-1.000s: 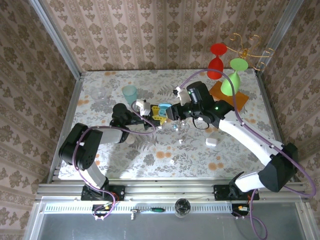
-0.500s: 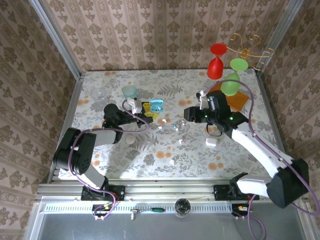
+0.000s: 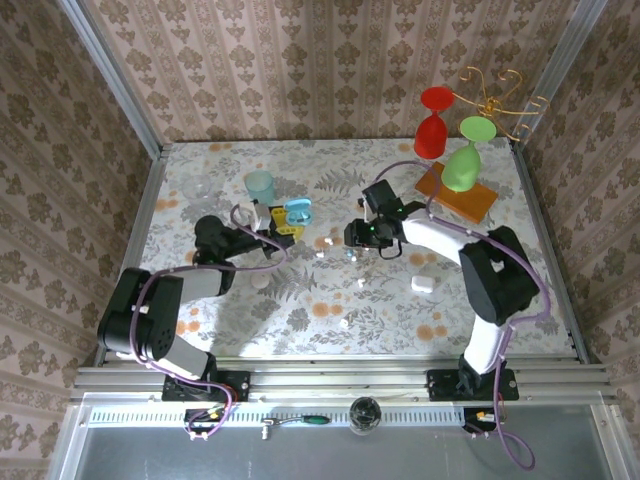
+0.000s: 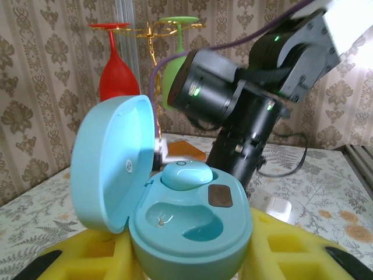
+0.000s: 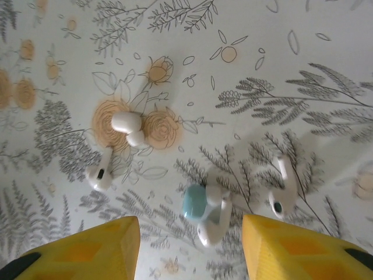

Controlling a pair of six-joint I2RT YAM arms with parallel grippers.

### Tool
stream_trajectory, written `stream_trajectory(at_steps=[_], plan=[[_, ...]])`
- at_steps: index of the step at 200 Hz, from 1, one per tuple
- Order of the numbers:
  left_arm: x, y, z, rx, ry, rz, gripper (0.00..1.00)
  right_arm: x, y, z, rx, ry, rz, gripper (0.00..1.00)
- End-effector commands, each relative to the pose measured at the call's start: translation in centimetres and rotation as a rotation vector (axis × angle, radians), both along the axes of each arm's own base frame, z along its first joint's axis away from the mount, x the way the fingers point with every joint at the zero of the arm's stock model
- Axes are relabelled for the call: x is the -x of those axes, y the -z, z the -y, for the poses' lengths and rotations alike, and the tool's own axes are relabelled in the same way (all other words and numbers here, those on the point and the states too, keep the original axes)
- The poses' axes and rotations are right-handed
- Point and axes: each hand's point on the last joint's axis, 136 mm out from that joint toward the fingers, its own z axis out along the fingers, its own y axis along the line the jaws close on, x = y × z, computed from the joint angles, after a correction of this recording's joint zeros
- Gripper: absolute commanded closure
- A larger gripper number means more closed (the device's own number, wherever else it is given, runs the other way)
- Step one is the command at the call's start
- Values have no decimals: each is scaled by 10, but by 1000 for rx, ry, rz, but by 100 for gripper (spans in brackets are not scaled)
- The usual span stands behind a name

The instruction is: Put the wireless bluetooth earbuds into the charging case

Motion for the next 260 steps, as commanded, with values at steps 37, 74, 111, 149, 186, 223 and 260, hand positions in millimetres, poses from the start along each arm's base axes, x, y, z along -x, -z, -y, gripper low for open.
stream_trajectory(at_steps=[37, 74, 111, 149, 186, 223, 260], plan=[[6, -9, -5, 11, -9, 50, 74, -13, 28, -22, -21, -97, -65, 48], [6, -8, -4, 9, -4, 46, 74, -9, 42, -25, -57, -110, -120, 47], [6, -9, -3, 9, 2, 57, 74, 6, 48, -23, -70, -120, -160, 47], [7, -10, -2, 9, 3, 59, 74, 25, 41, -17, -80, -127, -173, 48], [6, -11, -2, 9, 5, 69, 74, 45, 39, -25, -144, -187, -210, 48], [5, -11, -1, 8, 6, 70, 74, 52, 27, -36, -219, -230, -193, 49], [5, -12, -2, 10, 5, 67, 75, 43, 16, -27, -189, -210, -129, 49]])
